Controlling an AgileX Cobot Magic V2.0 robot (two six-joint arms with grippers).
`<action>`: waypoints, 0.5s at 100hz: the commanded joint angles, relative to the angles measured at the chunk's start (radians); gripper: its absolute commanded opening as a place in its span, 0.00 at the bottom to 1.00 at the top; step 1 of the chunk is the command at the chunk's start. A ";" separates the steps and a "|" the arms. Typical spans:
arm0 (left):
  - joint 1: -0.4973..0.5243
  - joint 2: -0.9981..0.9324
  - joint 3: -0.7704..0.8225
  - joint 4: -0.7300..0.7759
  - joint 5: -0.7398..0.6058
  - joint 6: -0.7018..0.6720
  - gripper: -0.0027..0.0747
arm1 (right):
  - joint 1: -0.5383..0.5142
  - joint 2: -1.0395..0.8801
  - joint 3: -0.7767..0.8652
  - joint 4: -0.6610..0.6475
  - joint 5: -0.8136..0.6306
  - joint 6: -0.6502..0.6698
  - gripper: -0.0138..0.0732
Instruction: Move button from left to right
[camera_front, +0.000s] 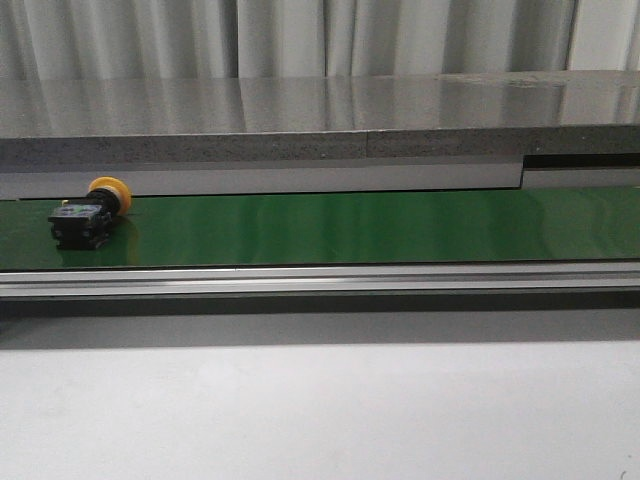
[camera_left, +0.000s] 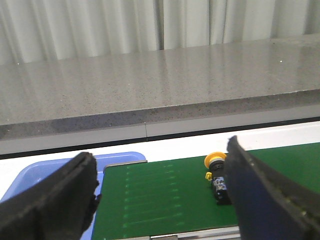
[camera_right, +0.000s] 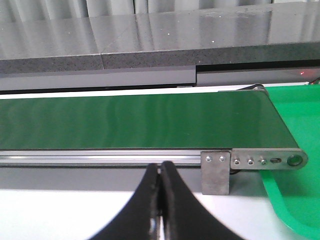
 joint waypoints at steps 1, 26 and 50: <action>-0.006 0.005 -0.024 -0.010 -0.050 -0.004 0.70 | 0.002 -0.015 -0.019 -0.009 -0.084 -0.002 0.08; -0.006 0.005 -0.024 -0.010 -0.002 -0.004 0.56 | 0.002 -0.015 -0.019 -0.009 -0.084 -0.002 0.08; -0.006 0.005 -0.024 -0.010 0.000 -0.004 0.18 | 0.002 -0.015 -0.019 -0.009 -0.084 -0.002 0.08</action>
